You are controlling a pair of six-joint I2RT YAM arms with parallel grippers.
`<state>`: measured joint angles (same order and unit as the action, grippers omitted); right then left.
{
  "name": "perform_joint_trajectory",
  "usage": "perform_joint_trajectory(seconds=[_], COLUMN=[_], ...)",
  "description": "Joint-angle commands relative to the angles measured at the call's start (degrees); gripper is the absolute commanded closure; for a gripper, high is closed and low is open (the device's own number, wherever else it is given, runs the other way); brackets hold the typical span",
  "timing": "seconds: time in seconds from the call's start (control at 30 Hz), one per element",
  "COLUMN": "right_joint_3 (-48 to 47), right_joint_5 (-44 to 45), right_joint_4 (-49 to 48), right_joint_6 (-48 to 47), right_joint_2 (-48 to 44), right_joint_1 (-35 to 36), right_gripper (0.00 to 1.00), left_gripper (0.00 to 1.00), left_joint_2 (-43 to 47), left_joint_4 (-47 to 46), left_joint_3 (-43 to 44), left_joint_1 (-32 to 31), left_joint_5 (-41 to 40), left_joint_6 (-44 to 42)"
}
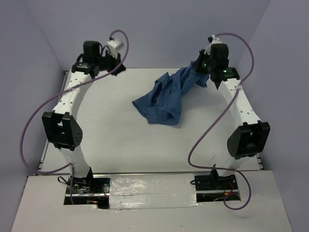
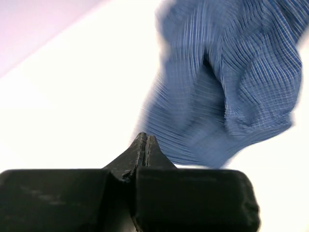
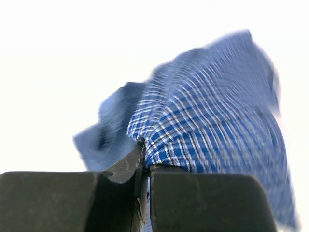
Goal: Fold and stack the long sleeve shirts
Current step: Flatten the shirt out
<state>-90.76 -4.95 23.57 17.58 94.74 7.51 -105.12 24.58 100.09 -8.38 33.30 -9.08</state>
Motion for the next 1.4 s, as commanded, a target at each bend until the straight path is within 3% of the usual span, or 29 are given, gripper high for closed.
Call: perform_joint_trajectory(seconds=[0.0,0.13,0.23,0.4,0.57,0.7,0.87,0.93,1.03,1.07,1.17,1.23,1.37], right_joint_3=[-11.9,-24.8,-33.8,-35.3,-40.8,-44.2,-28.7,-24.7,-16.5,-13.1,-10.1,-7.0,10.0], right_joint_5=[-7.1,-6.0,-6.0,-11.3,-2.0,-5.1,-6.3,-5.0,-4.4,-5.2,-3.7,-2.5,-3.0], right_joint_4=[2.4,7.6,9.0,-0.2,4.5,12.4,12.2,13.4,13.5,13.3,15.9,15.0,5.3], right_joint_6=[-8.3,-17.3,-23.6,-15.9,-9.5,2.0,8.4,7.6,5.0,4.4,1.6,0.5,4.3], right_joint_2=[-6.9,-9.0,-9.1,-9.1,-1.1,6.9,7.8,8.8,9.4,9.6,9.8,8.1,-0.8], right_joint_1=[0.7,9.5,20.2,26.7,25.2,17.6,4.9,1.7,-2.0,-3.0,-4.3,-4.4,-3.9], right_gripper=[1.0,1.0,1.0,1.0,1.0,1.0,1.0,0.96,0.67,0.41,0.2,0.19,0.18], left_gripper=[1.0,0.99,0.89,0.57,0.44,0.4,0.4,0.41,0.42,0.42,0.38,0.33,0.19], left_joint_2=[3.3,6.3,7.2,9.6,12.5,13.7,13.6,13.3,12.5,12.5,13.6,15.1,16.5], left_joint_4=[5.9,6.2,4.6,1.4,2.3,3.7,6.8,9.1,16.2,17.9,23.0,24.9,25.3], left_joint_3=[12.3,14.8,16.5,16.6,12.8,11.4,10.6,10.8,11.0,10.3,3.9,-2.7,-13.0], left_joint_1=[1.5,4.1,8.2,14.8,15.9,15.9,15.7,14.1,5.9,2.9,-8.1,-12.5,-17.7], left_joint_5=[-1.1,1.2,6.5,9.1,6.5,5.1,3.3,-0.2,-9.1,-11.3,-14.8,-12.2,-11.3], left_joint_6=[-0.7,2.3,11.2,17.4,15.5,13.1,10.3,7.1,-3.6,-6.2,-13.2,-15.2,-16.1])
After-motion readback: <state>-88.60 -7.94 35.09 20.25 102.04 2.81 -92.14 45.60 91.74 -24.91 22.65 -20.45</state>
